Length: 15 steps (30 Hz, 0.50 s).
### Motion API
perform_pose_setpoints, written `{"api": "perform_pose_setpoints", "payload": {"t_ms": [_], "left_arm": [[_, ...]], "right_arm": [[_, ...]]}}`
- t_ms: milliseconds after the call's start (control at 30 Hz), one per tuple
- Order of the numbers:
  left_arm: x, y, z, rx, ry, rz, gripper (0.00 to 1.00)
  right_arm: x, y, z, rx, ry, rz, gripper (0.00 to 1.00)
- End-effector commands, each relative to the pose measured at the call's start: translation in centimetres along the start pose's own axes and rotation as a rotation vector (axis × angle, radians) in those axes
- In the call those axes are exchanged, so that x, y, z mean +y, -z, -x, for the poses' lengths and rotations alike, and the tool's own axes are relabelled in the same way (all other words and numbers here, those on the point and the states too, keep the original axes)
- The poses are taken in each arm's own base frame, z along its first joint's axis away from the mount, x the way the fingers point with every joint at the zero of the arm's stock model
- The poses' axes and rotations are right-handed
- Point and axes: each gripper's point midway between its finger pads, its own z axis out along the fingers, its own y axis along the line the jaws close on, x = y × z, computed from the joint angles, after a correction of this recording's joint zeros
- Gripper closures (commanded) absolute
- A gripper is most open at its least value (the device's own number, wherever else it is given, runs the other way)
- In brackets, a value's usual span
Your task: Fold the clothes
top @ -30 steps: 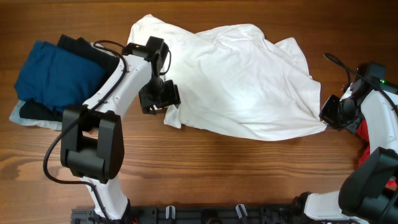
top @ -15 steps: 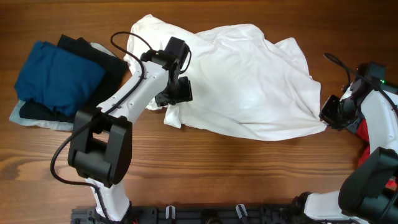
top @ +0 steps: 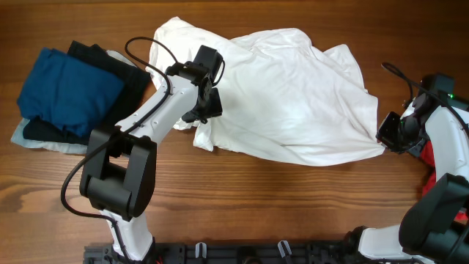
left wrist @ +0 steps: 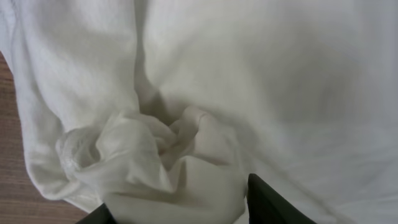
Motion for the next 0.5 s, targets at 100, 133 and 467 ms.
{"api": "perform_pose_setpoints", "payload": {"t_ms": [100, 133, 467], "left_arm": [[-0.42, 0.25, 0.86, -0.049, 0.002, -0.010, 0.57], [-0.40, 0.10, 0.81, -0.046, 0.003, -0.008, 0.59], [0.19, -0.15, -0.05, -0.009, 0.000, 0.018, 0.69]], "right_arm": [[-0.21, 0.21, 0.03, -0.010, -0.014, -0.014, 0.96], [-0.21, 0.21, 0.04, -0.011, -0.014, -0.014, 0.96], [-0.20, 0.21, 0.08, -0.012, -0.014, -0.014, 0.96]]}}
